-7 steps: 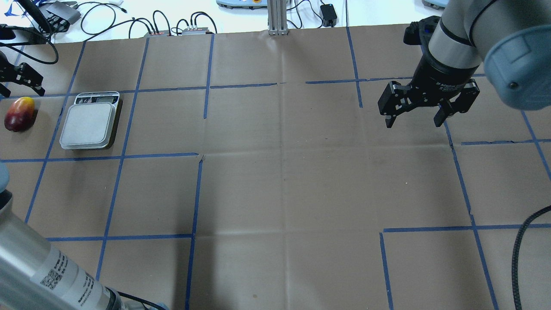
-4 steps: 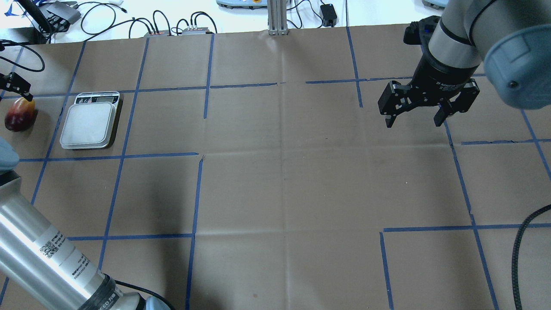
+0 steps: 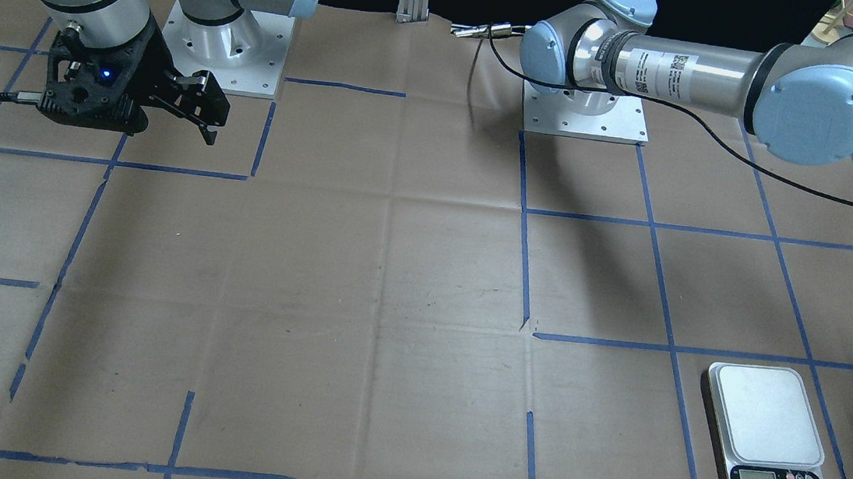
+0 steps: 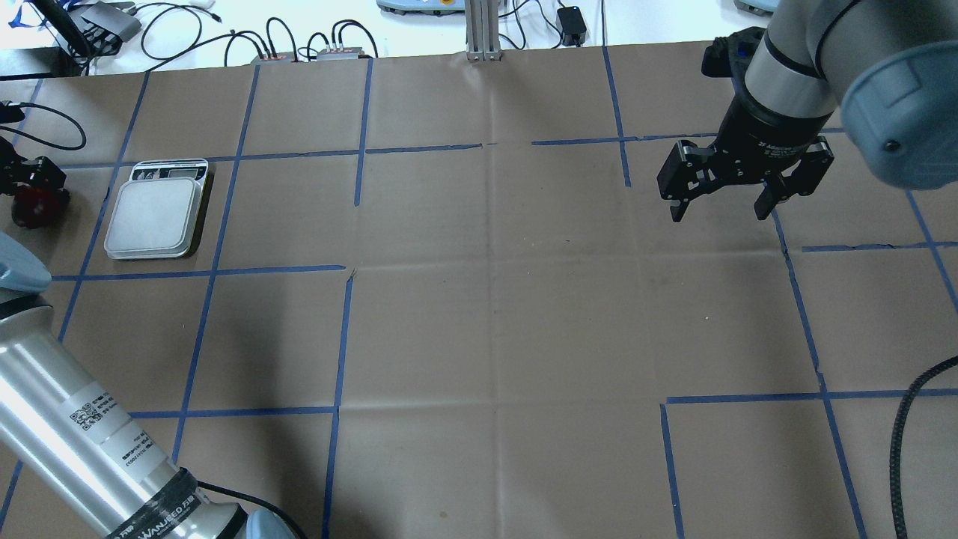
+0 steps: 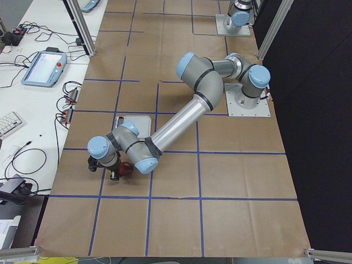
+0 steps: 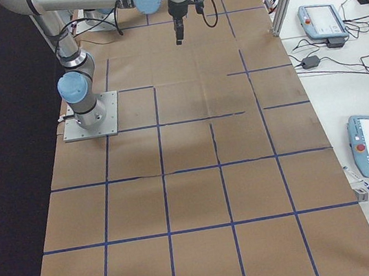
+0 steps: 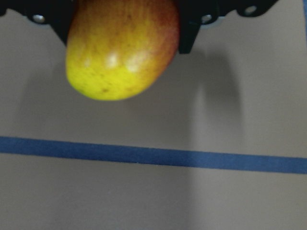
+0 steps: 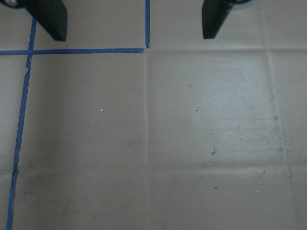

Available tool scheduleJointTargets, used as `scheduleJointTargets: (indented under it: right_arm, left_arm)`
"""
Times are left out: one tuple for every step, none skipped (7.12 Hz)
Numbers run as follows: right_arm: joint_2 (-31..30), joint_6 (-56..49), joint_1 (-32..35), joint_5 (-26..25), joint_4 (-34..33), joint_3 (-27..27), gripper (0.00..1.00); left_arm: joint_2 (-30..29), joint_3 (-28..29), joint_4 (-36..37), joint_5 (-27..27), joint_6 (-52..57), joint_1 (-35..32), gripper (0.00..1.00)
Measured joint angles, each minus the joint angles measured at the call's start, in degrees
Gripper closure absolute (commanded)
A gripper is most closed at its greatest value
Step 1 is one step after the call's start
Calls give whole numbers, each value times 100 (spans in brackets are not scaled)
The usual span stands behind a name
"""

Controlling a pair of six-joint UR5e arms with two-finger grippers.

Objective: Weigh mango
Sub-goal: 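Close the left gripper on the mango and lift it, then carry the mango with the left gripper over the white scale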

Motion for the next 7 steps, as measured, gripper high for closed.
scheduleJointTargets:
  right_arm:
    - [0, 0, 0, 0, 0, 0, 0]
    - [0, 0, 0, 0, 0, 0, 0]
    - [0, 0, 0, 0, 0, 0, 0]
    - [0, 0, 0, 0, 0, 0, 0]
    - [0, 0, 0, 0, 0, 0, 0]
    - [0, 0, 0, 0, 0, 0, 0]
    - [0, 0, 0, 0, 0, 0, 0]
  left_arm:
    - [194, -96, -242, 10, -45, -41, 100]
    - [547, -371, -445, 12, -99, -165, 100]
    - [986, -883, -495, 2, -133, -380, 100]
    - [1394, -1519, -352, -4, -166, -615, 99]
    - [1725, -2107, -69, -7, -220, -862, 96]
    - [1890, -2472, 136, -10, -295, -1066, 69]
    - [1926, -2655, 252, -14, -351, -1189, 13]
